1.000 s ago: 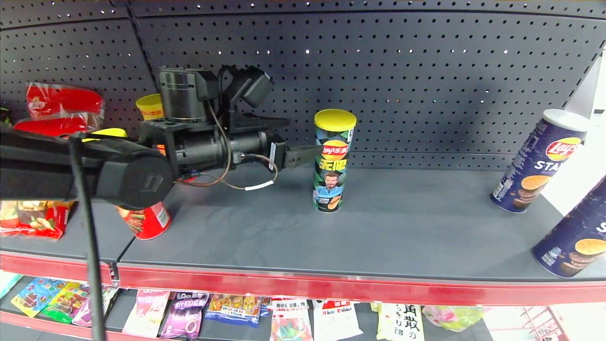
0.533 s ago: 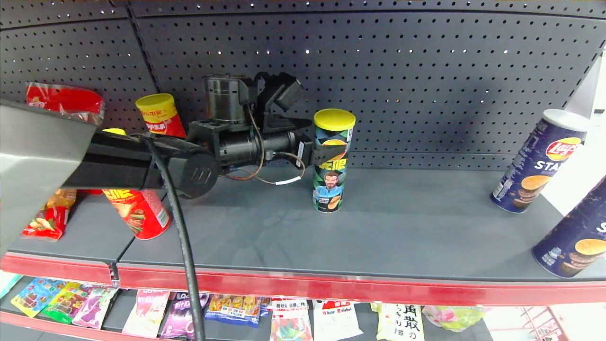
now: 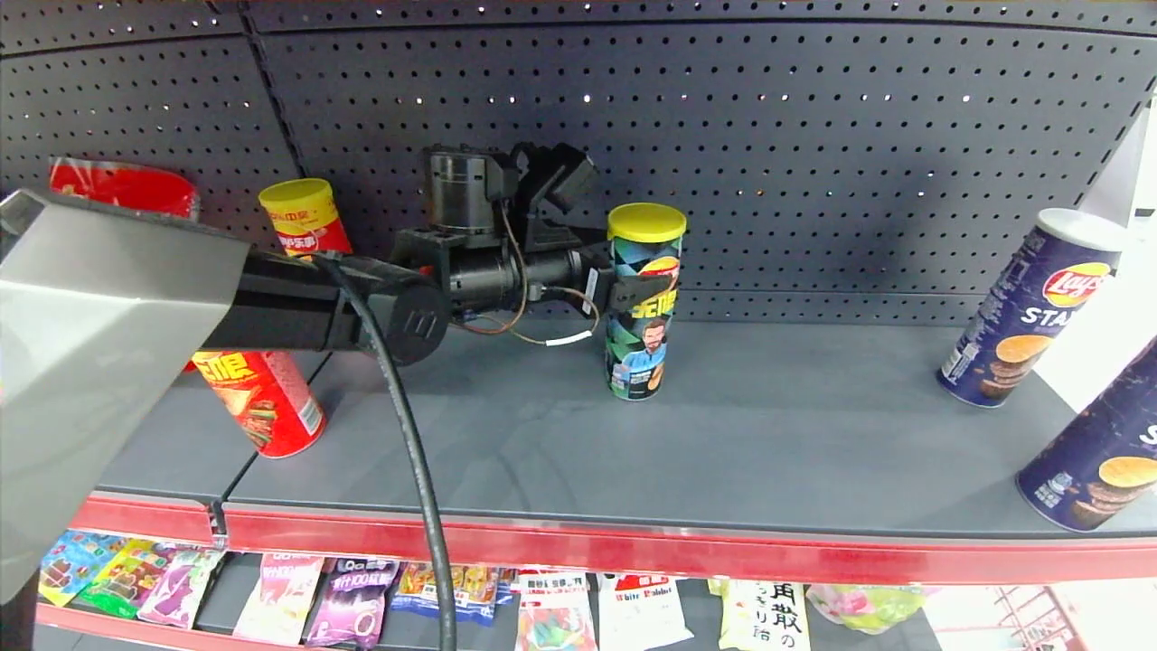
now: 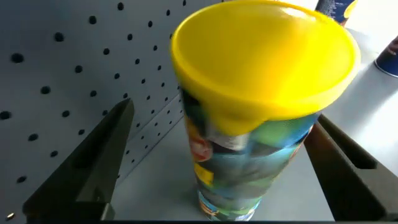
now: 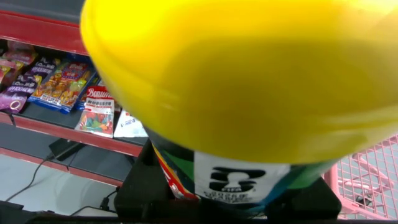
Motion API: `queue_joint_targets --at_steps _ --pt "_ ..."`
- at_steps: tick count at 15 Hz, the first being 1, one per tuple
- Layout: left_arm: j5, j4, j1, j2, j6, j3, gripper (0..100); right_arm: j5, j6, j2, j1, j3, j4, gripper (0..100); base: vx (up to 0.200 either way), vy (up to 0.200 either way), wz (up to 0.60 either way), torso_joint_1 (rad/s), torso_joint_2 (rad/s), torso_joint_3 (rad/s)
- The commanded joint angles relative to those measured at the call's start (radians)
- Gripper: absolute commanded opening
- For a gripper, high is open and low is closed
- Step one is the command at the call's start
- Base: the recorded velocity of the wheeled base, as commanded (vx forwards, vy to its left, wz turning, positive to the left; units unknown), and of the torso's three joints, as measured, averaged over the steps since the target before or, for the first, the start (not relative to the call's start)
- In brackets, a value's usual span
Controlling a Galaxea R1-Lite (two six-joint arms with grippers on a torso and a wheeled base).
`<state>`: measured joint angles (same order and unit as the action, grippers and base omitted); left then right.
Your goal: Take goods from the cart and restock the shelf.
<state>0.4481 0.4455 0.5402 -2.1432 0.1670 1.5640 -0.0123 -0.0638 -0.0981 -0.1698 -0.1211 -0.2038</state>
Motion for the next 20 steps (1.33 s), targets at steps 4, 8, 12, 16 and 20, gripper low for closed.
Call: queue_joint_targets --at_steps 4,8,12,16,20 --pt "0.0 0.002 0.003 0.0 0.0 0.005 100 0.0 -0.001 -0.002 0.0 0.0 0.0 0 0.0 0.0 0.0 0.0 0.0 0.0" --pt "-0.009 0.004 0.027 0.0 0.0 0.007 100 0.0 -0.001 -0.002 0.0 0.0 0.0 0 0.0 0.0 0.0 0.0 0.0 0.0" --pt "-0.034 0.002 0.029 -0.007 -0.001 0.007 100 -0.001 -0.001 -0.002 0.0 0.0 0.0 0 0.0 0.0 0.0 0.0 0.0 0.0" --pt "-0.069 0.013 0.041 -0.029 -0.017 0.014 100 -0.003 -0.001 -0.002 0.0 0.0 0.0 0 0.0 0.0 0.0 0.0 0.0 0.0" --pt "-0.074 0.012 0.06 -0.03 -0.027 0.013 0 -0.003 -0.001 -0.002 0.0 0.0 0.0 0 0.0 0.0 0.0 0.0 0.0 0.0"
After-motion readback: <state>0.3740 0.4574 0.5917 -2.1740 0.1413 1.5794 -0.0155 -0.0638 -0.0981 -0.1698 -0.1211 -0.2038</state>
